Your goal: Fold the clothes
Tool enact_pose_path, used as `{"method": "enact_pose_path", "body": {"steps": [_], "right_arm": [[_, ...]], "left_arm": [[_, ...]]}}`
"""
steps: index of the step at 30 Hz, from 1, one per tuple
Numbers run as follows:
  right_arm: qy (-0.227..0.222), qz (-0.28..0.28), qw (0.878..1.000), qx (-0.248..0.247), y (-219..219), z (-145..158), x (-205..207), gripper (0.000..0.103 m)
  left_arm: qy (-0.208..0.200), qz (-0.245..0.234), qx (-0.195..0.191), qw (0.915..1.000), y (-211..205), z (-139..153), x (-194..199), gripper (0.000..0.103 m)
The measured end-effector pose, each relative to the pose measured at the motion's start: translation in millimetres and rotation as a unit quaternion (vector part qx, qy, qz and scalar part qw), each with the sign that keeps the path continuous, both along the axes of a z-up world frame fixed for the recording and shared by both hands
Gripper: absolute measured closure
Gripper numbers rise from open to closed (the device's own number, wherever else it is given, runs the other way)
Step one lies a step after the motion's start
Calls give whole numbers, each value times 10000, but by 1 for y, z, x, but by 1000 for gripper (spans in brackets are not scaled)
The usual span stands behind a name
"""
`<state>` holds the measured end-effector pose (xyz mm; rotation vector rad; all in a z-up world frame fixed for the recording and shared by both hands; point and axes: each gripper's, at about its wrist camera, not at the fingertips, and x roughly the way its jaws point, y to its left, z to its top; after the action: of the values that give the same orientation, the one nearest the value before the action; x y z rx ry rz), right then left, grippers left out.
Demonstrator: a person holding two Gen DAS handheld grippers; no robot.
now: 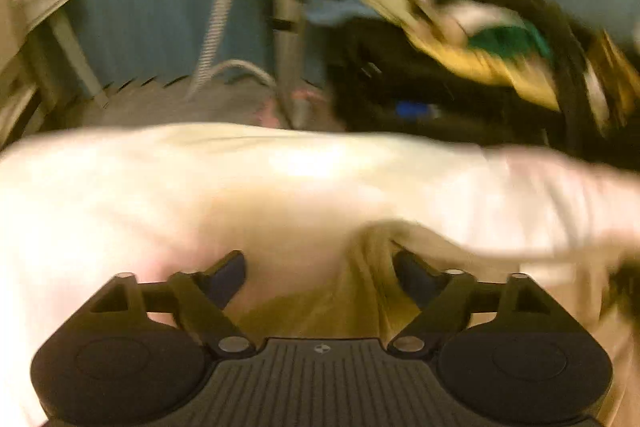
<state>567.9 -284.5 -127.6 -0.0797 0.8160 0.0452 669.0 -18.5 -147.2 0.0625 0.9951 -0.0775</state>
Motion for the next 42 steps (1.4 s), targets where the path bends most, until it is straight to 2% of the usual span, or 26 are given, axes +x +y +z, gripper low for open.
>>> {"method": "enact_pose_path", "body": {"steps": [2,4,7,9,10,12,15,18,21,23,26,29,33,38,42], "right_arm": [[132,409,9989,-176,14,9,-5,13],[115,703,9966,-420,28,17,-12,13],[-336,640,9960,-519,41,37,-37,13],[-729,418,9953,-476,44,52,-63,13],[-917,301,9942,-468,44,59,-76,13],[-1282,126,9911,-336,45,74,-106,13],[-1713,39,9852,-62,45,98,-164,13],[-1945,-14,9807,208,47,117,-231,13],[-2110,-93,9760,526,48,131,-301,13],[-2129,-157,9735,817,49,134,-347,13],[-2223,-192,9680,1150,51,125,-406,13],[-2236,-176,9656,1318,49,104,-439,13],[-2084,-282,9661,1497,40,74,-448,13],[-1956,-430,9608,1916,32,60,-425,13],[-1931,-499,9591,2011,33,43,-409,13]], "left_arm": [[105,-355,241,9990,-11,-1,2,11],[42,-534,166,9984,-14,15,-11,10],[-378,-590,66,9975,-10,36,-52,7],[-1040,-308,77,9941,-3,68,-109,7],[-1316,-248,27,9910,-1,74,-126,6],[-1594,-391,-55,9864,3,85,-165,6],[-1858,-333,-111,9820,8,102,-232,6],[-2095,-224,-346,9769,20,120,-309,6],[-2183,-154,-753,9728,38,134,-398,6],[-2176,-70,-1008,9708,52,130,-440,6],[-2030,48,-1175,9721,71,122,-491,6],[-1824,351,-1170,9756,86,114,-507,6],[-1640,884,-1410,9723,110,99,-488,7],[-1325,1660,-2157,9531,155,69,-445,11],[-1283,2155,-2532,9343,171,44,-396,15]]}}
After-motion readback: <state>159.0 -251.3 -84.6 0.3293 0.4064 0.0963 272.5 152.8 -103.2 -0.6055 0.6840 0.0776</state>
